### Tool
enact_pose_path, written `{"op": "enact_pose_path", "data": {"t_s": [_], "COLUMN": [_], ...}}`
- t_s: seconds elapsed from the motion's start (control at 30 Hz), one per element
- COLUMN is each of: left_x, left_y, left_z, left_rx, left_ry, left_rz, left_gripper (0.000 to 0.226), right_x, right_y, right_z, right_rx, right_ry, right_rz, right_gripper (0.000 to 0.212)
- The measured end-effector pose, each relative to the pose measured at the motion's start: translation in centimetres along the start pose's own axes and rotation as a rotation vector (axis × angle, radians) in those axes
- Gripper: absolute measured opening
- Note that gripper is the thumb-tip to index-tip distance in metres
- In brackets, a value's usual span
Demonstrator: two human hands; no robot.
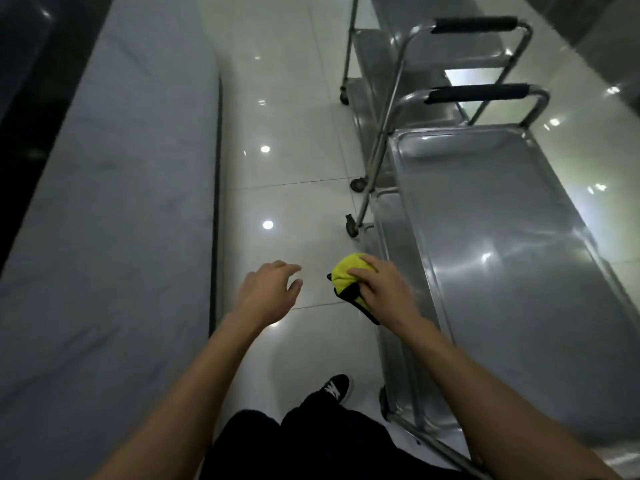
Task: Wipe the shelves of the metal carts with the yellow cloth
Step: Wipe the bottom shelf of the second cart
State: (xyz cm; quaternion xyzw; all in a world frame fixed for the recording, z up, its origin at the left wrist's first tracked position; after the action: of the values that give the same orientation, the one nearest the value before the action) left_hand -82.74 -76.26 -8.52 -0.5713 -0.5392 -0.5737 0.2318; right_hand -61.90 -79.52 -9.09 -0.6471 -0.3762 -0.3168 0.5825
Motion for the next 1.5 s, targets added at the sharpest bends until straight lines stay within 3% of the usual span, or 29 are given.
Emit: {"op": "enact_pose_path", "data": {"t_s": [0.4,0.83,1.3,1.5], "left_x": [0.1,-0.3,-3.9,-5.7], "left_y": [5.2,4.5,7.6,7.6], "left_z": [16.9,27.2,32.7,34.7], "left_rx": [-0.393,-0.75,-0.92,-0.948], "left_ry": [-0.23,-0.466,-0.643,-0.682], "left_rz": [0.094,0.203,0.473,0.483], "left_gripper": [0.043,0.044,0.042,0.042], "right_x": [2.0,-1.1,-4.5,-5.8], "right_y": [7.2,5.4,12.4,12.5], "right_z": [4.3,6.5,7.9,10.3], "right_rx": [-0.41,-0.832,-1.067,-1.045], "right_ry": [0.171,0.322,0.447,0.453], "right_rz": [0.06,0.092,0.262,0.294], "right_gripper": [0.039,0.039,0.041,0.044]}}
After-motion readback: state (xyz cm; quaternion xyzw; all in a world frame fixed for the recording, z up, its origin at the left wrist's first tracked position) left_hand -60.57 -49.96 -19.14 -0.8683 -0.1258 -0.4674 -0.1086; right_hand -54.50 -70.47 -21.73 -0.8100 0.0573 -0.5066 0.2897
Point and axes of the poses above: each hand's wrist, its own z-axis towards the middle knuckle, its own x-axis out of the back of the hand, y = z × x, the point moved 10 cm from there along z, towards the middle knuckle, and after that the axes turned 6 degrees about -x, right-handed, at the moved point
